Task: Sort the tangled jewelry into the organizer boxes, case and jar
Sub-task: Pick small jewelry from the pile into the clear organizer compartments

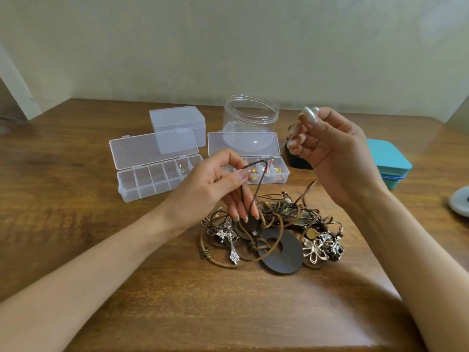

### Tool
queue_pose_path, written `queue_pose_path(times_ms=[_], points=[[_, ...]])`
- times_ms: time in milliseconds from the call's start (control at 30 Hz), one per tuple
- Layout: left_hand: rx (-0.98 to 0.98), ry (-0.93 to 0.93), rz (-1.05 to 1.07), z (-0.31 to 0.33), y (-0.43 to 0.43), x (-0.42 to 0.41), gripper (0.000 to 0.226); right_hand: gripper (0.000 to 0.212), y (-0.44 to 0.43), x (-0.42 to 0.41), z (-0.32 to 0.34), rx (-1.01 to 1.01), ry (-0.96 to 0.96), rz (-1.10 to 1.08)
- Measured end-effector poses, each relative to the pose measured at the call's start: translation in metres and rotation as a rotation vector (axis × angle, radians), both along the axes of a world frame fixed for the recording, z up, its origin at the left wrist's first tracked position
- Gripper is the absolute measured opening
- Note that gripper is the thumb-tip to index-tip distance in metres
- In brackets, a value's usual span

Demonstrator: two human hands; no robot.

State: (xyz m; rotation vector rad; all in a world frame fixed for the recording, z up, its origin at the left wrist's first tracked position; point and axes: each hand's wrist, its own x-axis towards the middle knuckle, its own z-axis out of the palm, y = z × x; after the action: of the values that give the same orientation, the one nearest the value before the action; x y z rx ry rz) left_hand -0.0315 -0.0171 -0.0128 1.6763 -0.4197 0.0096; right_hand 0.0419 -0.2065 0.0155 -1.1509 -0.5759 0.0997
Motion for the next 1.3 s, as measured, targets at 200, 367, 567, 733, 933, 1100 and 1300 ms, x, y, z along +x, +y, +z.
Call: queue_pose_path(times_ms=[200,367,567,733,933,1100,1300], points=[[0.004,-0.007,0.001,0.000,0.001,0.000,0.015,0.004,-0.007,0.003,0.007,0.115,0.011,-0.020],[0.052,-0.017,0.009,-0.001,0.003,0.001,0.014,0.005,-0.006,0.003,0.005,0.016,-0.018,0.039],[0.266,-0.294,0.131,0.009,0.019,-0.003,0.024,0.015,-0.001,-0.001,0.005,-0.040,-0.051,0.112],[0.084,-0.085,0.068,0.021,0.024,0.000,0.041,0.006,0.012,-0.013,0.000,-0.174,-0.080,0.237],[0.154,-0.050,0.194,0.021,0.028,0.004,0.030,0.003,0.043,-0.018,-0.001,-0.302,-0.115,0.130],[0.292,-0.178,0.405,0.033,0.057,0.006,0.020,0.006,0.078,-0.013,0.009,-0.399,-0.106,0.048],[0.561,-0.311,0.631,0.030,0.081,0.014,0.009,0.007,0.104,-0.007,-0.007,-0.628,-0.086,0.083]])
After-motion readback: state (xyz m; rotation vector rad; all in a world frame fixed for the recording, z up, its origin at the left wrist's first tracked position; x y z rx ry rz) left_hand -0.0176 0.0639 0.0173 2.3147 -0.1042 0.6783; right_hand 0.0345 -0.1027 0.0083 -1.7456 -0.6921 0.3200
